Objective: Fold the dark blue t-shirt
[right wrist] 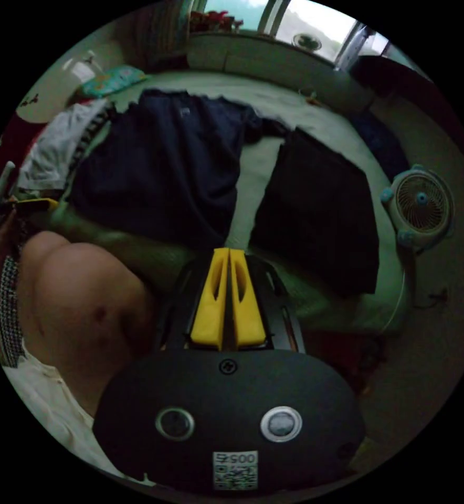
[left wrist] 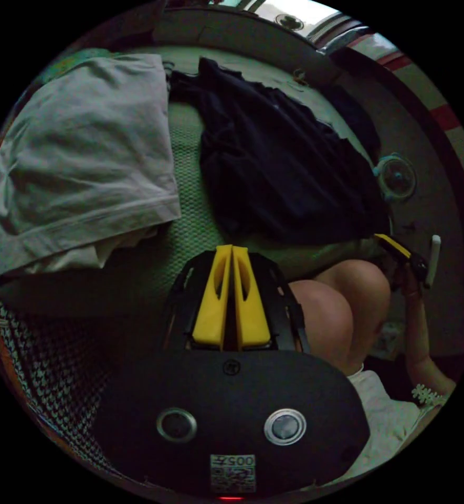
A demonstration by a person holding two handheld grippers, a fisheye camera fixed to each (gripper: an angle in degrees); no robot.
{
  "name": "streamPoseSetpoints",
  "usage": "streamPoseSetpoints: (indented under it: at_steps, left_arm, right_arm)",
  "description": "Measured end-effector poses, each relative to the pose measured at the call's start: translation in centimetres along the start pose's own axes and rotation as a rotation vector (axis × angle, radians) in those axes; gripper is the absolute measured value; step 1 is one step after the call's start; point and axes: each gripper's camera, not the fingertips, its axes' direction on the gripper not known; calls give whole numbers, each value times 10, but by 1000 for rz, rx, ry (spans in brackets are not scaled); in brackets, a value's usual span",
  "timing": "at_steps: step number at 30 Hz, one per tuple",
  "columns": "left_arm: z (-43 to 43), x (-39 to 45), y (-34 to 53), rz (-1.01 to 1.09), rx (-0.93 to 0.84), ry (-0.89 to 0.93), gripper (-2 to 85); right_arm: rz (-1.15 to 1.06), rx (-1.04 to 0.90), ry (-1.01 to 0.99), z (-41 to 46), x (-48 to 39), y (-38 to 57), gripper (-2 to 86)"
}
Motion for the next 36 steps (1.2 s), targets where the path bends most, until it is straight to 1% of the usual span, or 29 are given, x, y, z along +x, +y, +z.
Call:
streamPoseSetpoints:
  at_steps: [2,4,6,7,8,10,12,16,17,18,19,21,26,28,30,32,34,36]
  left_arm:
    - [-7,7,5,26,31,-18,18]
    - [0,11,2,35,15,-46,35]
    - [19,7,-3,-6,-40,-55,53]
    - [30,0,-4,-48,-68,-10,62]
    - [35,-5,-1,-77,-51,16,64]
    - [34,-10,3,-99,-17,47,65]
    - [33,-14,4,-110,-17,76,63]
    - [25,-11,-1,-68,-45,55,21]
    - [19,-7,-1,-46,-28,97,14]
    - [16,-5,-2,-41,-25,121,10]
    - [9,-1,-2,-36,-18,148,6]
    - [-10,8,-1,-2,32,159,2]
    - [-70,24,8,90,66,52,-2]
    - [-84,25,12,103,58,42,-2]
    - [-88,24,15,106,30,34,1]
    - [-79,17,18,71,-12,-15,9]
    - [-63,5,19,24,-61,11,20]
    - [-54,-8,24,-39,-73,37,32]
  right_arm:
    - [7,75,-52,-14,7,2,-9]
    - [11,114,-110,-16,13,3,-5]
    - [41,70,-123,3,19,2,7]
    - [57,52,-123,8,22,3,19]
    - [108,36,-139,17,29,7,45]
    - [149,27,-232,27,42,16,85]
    - [170,32,-332,40,54,24,94]
    - [205,29,-310,58,57,14,76]
    - [205,29,-272,60,55,8,57]
    - [179,45,-267,58,51,2,20]
    - [171,51,-278,56,50,-1,1]
    - [112,103,-300,38,46,-12,-13]
    - [95,133,-297,-5,56,-34,-17]
    - [97,134,-295,-18,59,-43,-17]
    - [98,116,-285,-24,58,-54,-17]
    - [106,88,-273,-17,54,-62,-15]
    - [136,31,-260,5,48,-70,-11]
    - [131,-83,-250,40,37,-77,4]
